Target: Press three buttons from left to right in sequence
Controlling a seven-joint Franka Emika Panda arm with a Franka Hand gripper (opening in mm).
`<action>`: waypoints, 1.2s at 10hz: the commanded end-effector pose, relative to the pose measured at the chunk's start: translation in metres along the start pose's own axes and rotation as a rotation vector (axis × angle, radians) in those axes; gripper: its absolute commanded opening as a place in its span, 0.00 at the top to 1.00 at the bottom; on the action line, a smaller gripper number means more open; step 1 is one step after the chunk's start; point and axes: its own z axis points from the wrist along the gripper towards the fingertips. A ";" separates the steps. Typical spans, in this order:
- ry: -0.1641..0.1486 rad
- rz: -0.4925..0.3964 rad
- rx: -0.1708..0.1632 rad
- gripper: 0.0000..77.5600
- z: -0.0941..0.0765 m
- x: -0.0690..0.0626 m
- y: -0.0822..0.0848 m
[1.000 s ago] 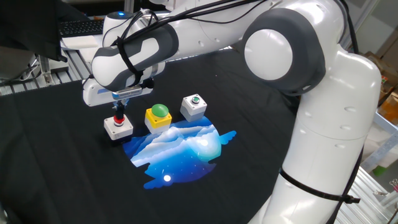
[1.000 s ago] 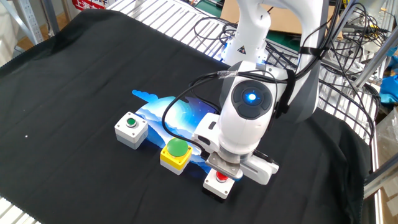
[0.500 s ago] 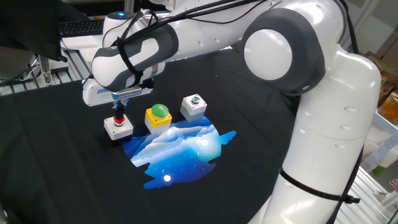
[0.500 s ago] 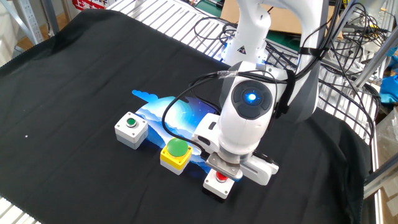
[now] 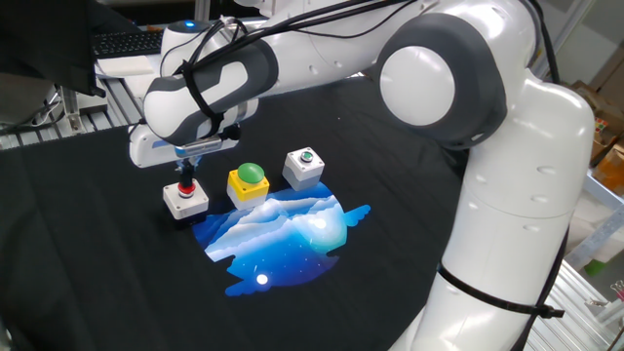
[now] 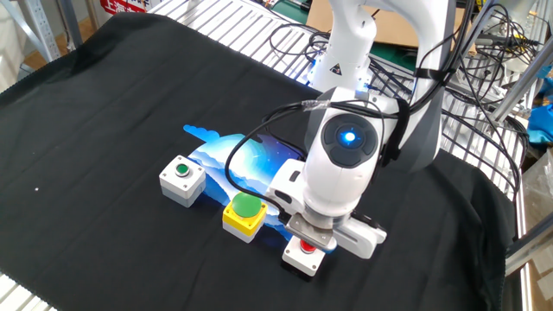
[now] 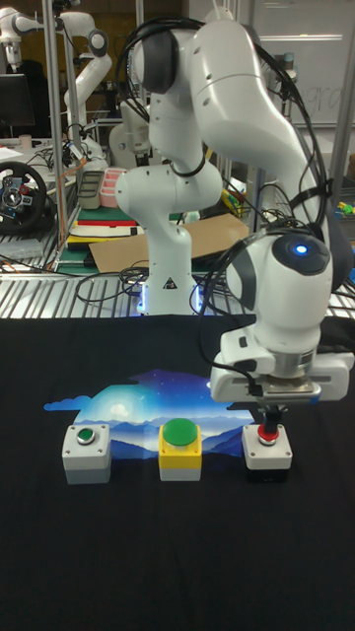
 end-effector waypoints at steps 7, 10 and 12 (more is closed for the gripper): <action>0.006 0.005 0.000 0.99 -0.001 0.001 0.000; 0.007 0.009 0.002 0.99 -0.022 0.000 0.000; 0.013 0.010 0.002 0.99 -0.034 -0.001 -0.002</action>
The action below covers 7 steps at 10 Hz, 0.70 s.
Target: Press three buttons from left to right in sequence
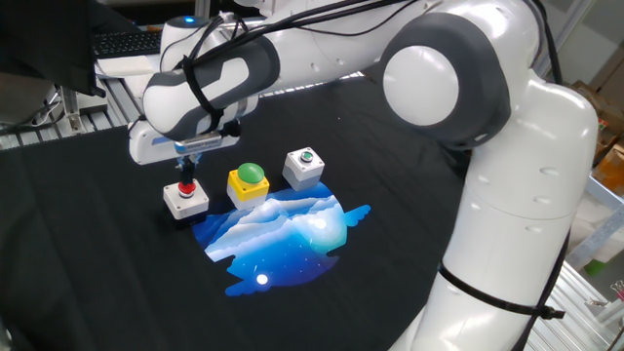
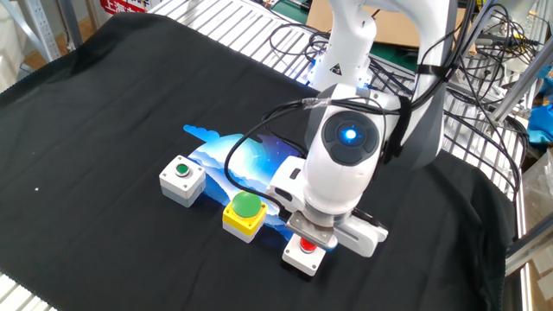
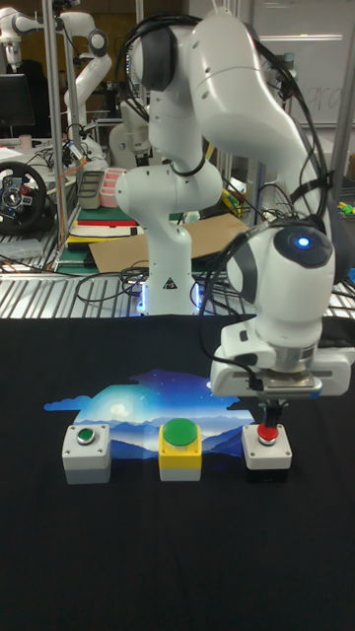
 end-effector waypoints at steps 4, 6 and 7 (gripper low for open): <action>0.009 -0.001 0.015 0.99 -0.062 -0.003 -0.016; 0.008 0.006 0.017 0.99 -0.074 -0.002 -0.022; 0.010 0.006 0.021 0.99 -0.080 -0.001 -0.027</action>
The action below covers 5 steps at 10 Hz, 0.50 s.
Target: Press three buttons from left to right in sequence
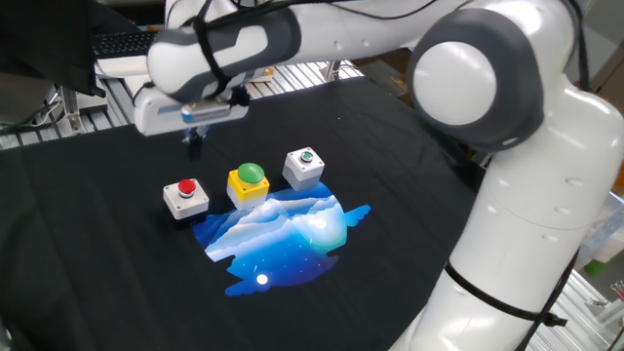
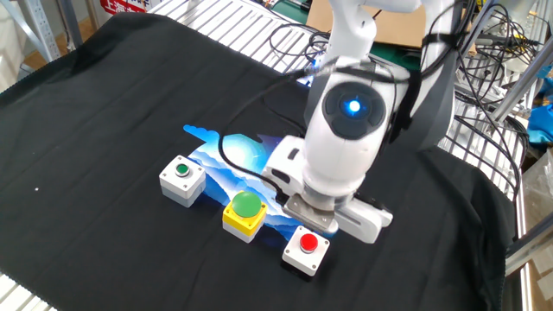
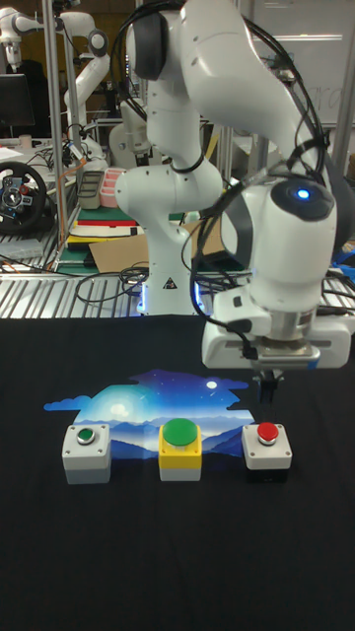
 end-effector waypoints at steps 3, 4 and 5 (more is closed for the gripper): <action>0.010 -0.015 0.010 0.99 -0.029 -0.001 -0.035; 0.010 -0.028 0.010 0.99 -0.031 -0.001 -0.047; 0.014 -0.043 0.011 0.99 -0.034 -0.001 -0.061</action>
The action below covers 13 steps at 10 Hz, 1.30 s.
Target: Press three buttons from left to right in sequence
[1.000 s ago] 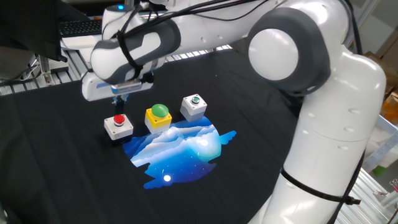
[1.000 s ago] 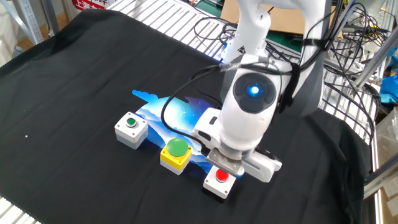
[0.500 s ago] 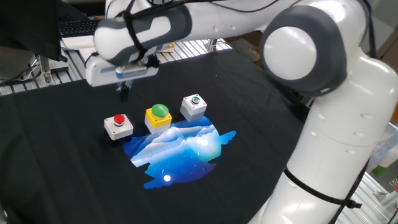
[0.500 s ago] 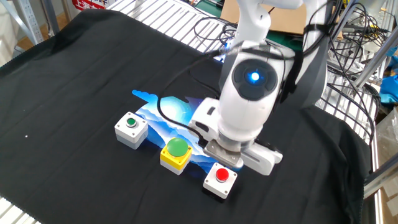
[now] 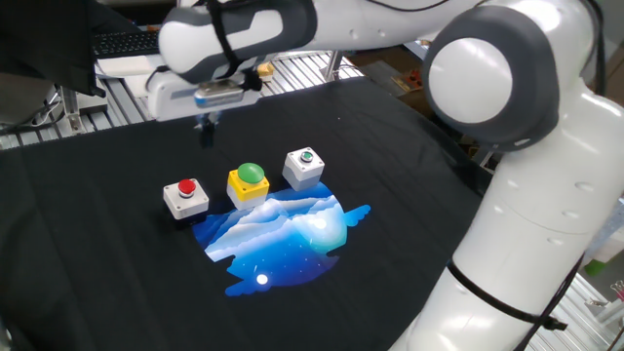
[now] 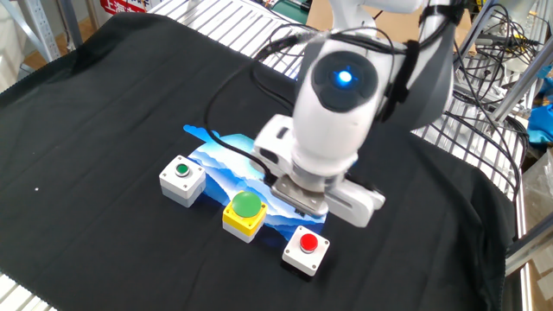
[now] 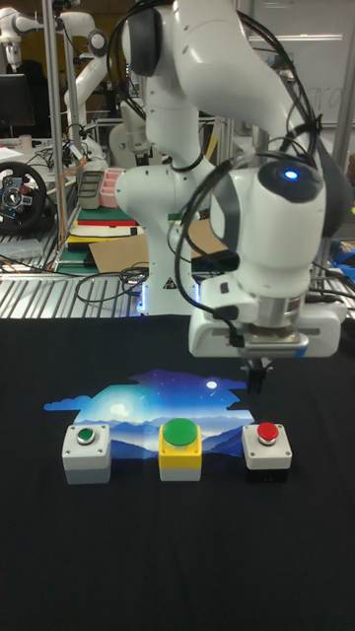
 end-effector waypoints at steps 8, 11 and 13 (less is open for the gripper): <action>0.027 -0.090 0.080 0.99 -0.022 0.032 -0.112; 0.006 -0.072 0.098 0.99 -0.009 0.069 -0.115; 0.000 -0.070 0.098 0.99 -0.004 0.089 -0.124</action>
